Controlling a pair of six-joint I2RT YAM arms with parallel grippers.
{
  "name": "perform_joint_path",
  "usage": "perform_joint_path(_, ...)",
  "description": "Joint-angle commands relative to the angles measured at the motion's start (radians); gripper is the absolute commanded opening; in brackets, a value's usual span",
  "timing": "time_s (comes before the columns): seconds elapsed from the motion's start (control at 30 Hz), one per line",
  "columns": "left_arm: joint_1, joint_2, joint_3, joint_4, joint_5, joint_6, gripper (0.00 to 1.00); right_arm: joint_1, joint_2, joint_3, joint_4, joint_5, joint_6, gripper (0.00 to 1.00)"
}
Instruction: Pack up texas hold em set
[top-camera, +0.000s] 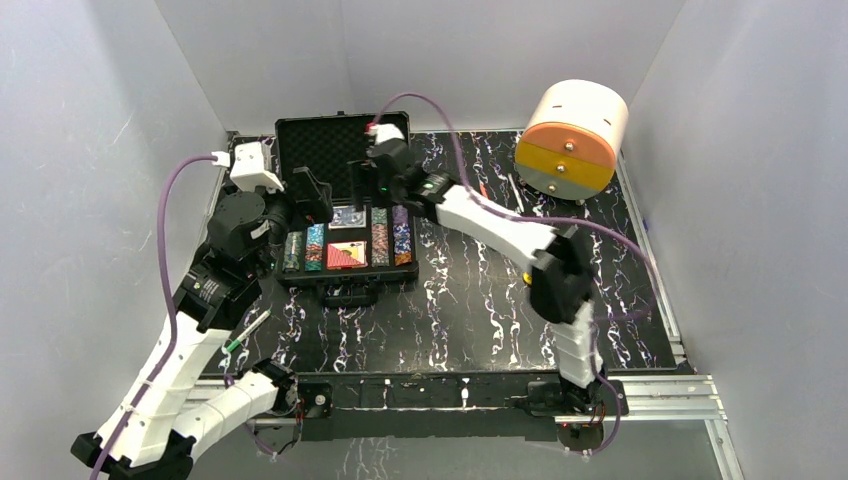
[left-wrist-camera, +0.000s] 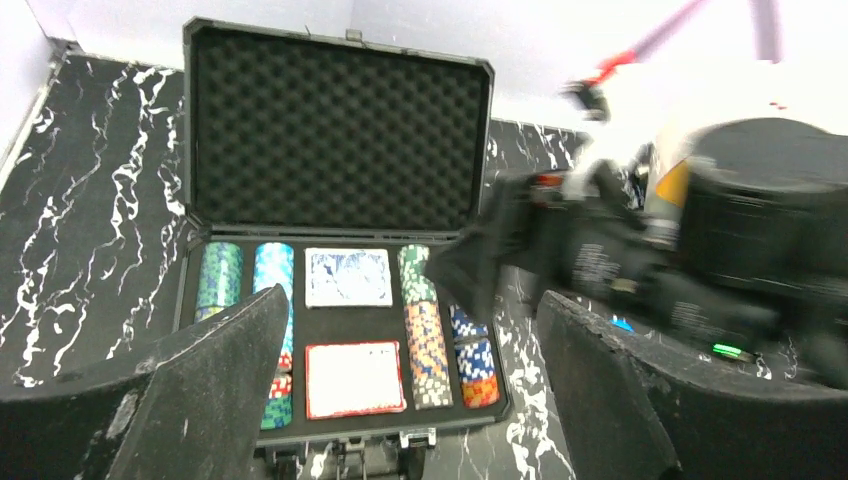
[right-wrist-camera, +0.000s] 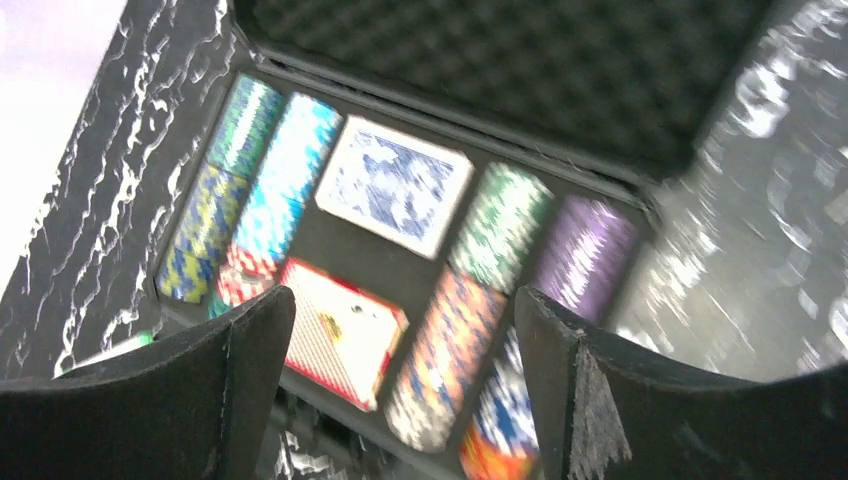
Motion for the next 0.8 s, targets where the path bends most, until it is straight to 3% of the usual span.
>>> perform_joint_path(0.0, 0.001, -0.007, 0.086, -0.098, 0.063, 0.004, 0.95, -0.032, -0.374, -0.357, -0.048, 0.177, 0.107, 0.88)
perform_joint_path(0.2, 0.002, -0.013, 0.12, -0.153, 0.082, 0.005, 0.96, -0.116, -0.68, -0.726, -0.196, 0.321, 0.217, 0.88)
perform_joint_path(0.37, 0.002, 0.009, 0.099, -0.156, 0.095, -0.044, 0.97, -0.271, -0.822, -0.944, -0.211, 0.258, 0.22, 0.9)
perform_joint_path(0.5, 0.002, 0.035, 0.068, -0.133, 0.145, -0.091, 0.97, -0.371, -0.78, -1.002, -0.15, 0.171, 0.181, 0.9)
perform_joint_path(0.77, 0.002, 0.082, 0.038, -0.083, 0.183, -0.125, 0.97, -0.434, -0.453, -0.888, -0.018, 0.113, 0.115, 0.92)
